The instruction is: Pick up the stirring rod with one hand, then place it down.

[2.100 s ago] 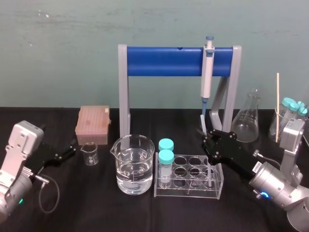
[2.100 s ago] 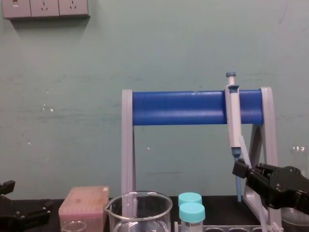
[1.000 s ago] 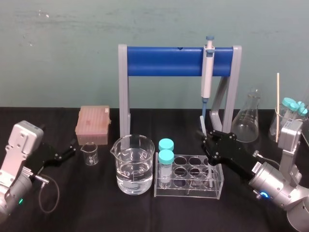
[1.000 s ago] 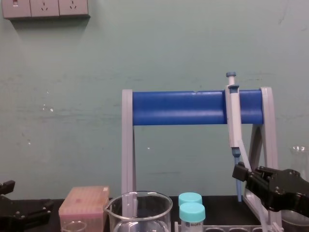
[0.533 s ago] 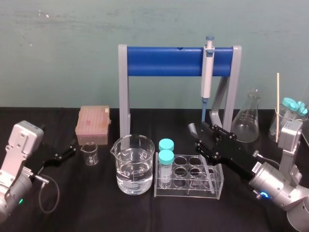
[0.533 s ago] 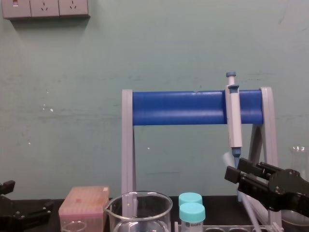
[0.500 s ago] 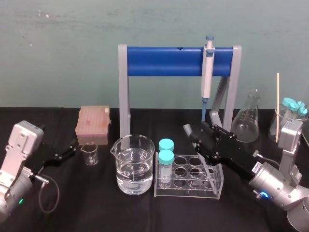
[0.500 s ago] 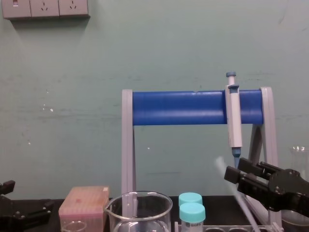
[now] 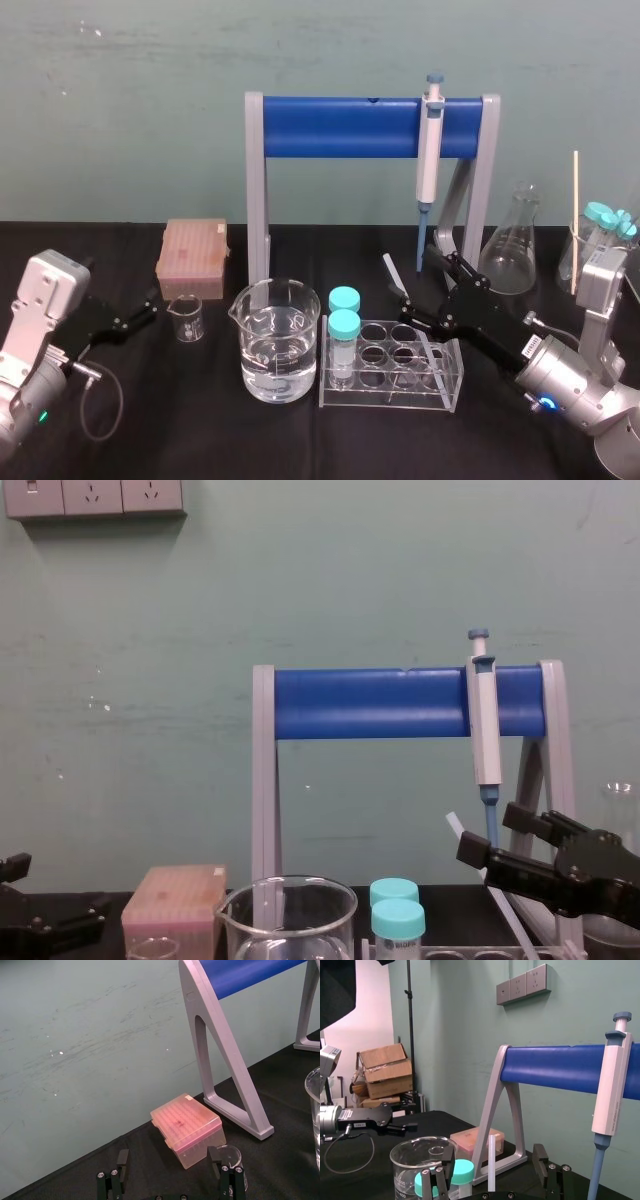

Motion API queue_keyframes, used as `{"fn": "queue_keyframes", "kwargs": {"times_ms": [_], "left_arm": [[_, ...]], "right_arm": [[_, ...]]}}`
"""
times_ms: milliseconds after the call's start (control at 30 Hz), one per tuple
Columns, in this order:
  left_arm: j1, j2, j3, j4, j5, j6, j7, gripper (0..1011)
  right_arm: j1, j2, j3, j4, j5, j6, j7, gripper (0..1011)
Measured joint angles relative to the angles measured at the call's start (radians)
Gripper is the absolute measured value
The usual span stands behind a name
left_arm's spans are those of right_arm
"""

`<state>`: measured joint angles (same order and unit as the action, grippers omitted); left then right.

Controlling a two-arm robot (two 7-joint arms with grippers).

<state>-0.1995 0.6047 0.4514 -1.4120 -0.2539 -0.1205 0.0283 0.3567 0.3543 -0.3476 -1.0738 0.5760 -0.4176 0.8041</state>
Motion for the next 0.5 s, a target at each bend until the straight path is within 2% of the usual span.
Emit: {"fn": "queue_keyframes", "kwargs": {"times_ms": [33, 300, 400, 500], "left_arm": [[0.0, 0.0, 0.0, 0.0, 0.0, 0.0, 0.0, 1000], [0.0, 0.0, 0.0, 0.0, 0.0, 0.0, 0.0, 1000], [0.0, 0.0, 0.0, 0.0, 0.0, 0.0, 0.0, 1000], [0.0, 0.0, 0.0, 0.0, 0.0, 0.0, 0.0, 1000]], "right_arm": [[0.0, 0.0, 0.0, 0.0, 0.0, 0.0, 0.0, 997], [0.0, 0.0, 0.0, 0.0, 0.0, 0.0, 0.0, 1000], [-0.006, 0.002, 0.005, -0.017, -0.009, 0.0, -0.022, 1000], [-0.023, 0.005, 0.024, -0.053, -0.024, 0.001, -0.076, 1000]]}}
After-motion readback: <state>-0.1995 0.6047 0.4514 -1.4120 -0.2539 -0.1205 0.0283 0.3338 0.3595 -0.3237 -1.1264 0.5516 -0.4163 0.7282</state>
